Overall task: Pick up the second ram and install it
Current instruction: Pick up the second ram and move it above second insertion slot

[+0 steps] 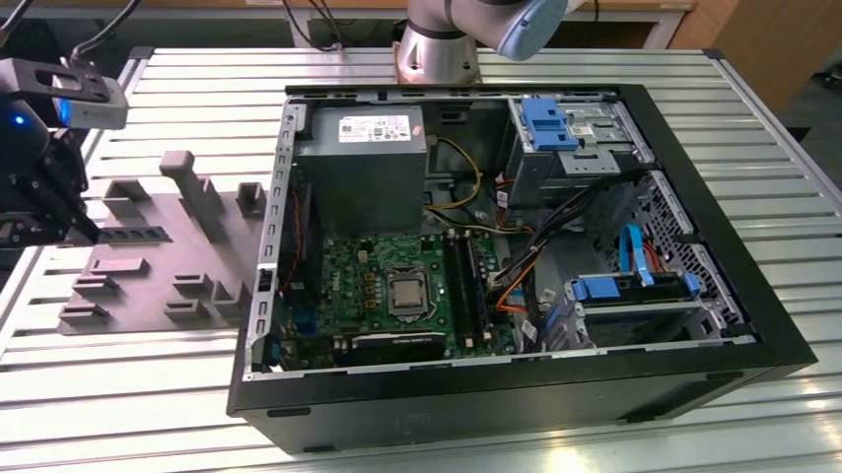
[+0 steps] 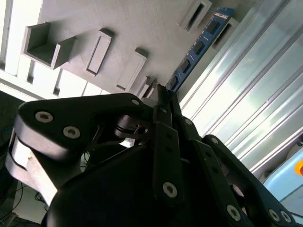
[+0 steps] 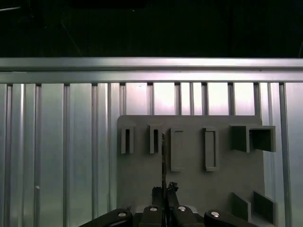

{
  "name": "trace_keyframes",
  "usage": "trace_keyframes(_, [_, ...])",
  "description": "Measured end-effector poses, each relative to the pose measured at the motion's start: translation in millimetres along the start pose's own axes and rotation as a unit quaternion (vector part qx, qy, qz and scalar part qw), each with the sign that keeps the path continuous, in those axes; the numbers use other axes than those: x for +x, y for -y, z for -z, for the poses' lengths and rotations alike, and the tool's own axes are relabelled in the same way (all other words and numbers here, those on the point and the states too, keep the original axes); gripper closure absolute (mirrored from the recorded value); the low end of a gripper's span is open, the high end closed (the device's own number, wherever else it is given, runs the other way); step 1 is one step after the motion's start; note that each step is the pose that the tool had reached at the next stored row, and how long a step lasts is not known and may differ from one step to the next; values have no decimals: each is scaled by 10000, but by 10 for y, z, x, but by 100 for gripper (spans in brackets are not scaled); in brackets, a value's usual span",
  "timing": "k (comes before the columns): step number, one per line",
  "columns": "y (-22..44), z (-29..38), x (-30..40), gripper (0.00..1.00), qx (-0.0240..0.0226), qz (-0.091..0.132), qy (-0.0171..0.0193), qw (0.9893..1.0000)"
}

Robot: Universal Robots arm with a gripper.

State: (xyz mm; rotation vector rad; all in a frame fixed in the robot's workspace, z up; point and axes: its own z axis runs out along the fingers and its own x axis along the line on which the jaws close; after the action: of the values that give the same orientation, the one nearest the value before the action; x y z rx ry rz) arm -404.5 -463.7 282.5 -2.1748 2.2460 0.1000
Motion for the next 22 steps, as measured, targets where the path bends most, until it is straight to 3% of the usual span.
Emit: trace_keyframes(22, [-26, 700, -40, 86, 0, 0, 0, 10000])
